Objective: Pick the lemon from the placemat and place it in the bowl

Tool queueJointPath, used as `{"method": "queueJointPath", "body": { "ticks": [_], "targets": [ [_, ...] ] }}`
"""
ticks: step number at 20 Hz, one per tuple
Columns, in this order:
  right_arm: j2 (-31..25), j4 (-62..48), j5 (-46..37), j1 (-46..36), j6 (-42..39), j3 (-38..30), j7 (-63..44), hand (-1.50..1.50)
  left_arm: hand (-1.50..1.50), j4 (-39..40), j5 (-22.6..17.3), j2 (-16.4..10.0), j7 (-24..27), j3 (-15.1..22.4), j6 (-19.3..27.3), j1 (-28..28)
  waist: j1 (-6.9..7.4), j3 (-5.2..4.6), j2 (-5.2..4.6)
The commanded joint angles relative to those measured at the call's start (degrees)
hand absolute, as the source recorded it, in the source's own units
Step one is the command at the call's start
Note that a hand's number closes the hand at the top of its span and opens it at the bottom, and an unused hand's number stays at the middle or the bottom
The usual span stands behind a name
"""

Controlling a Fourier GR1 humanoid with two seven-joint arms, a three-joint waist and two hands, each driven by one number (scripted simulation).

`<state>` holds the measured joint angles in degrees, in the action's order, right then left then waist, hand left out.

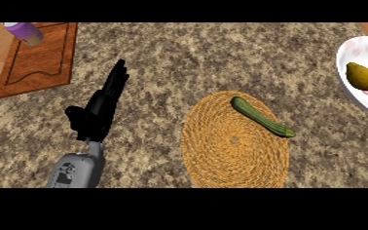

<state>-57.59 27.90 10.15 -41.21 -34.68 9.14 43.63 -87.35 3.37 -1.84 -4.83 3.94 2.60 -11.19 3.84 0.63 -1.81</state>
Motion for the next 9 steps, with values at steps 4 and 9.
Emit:
{"method": "queueJointPath", "body": {
  "ticks": [4,9],
  "targets": [
    [-0.8,0.8,4.0,0.8,-17.2,0.3,6.3,-1.5,0.0,0.0,-0.1,0.1,0.6,-0.2,0.0,0.0,0.26,0.23,-0.3],
    [-2.5,1.8,6.2,1.8,-18.2,0.5,3.7,-1.5,0.0,0.1,-0.3,-0.5,0.8,-0.5,-0.5,0.1,0.22,0.26,-0.5]
  ]
}}
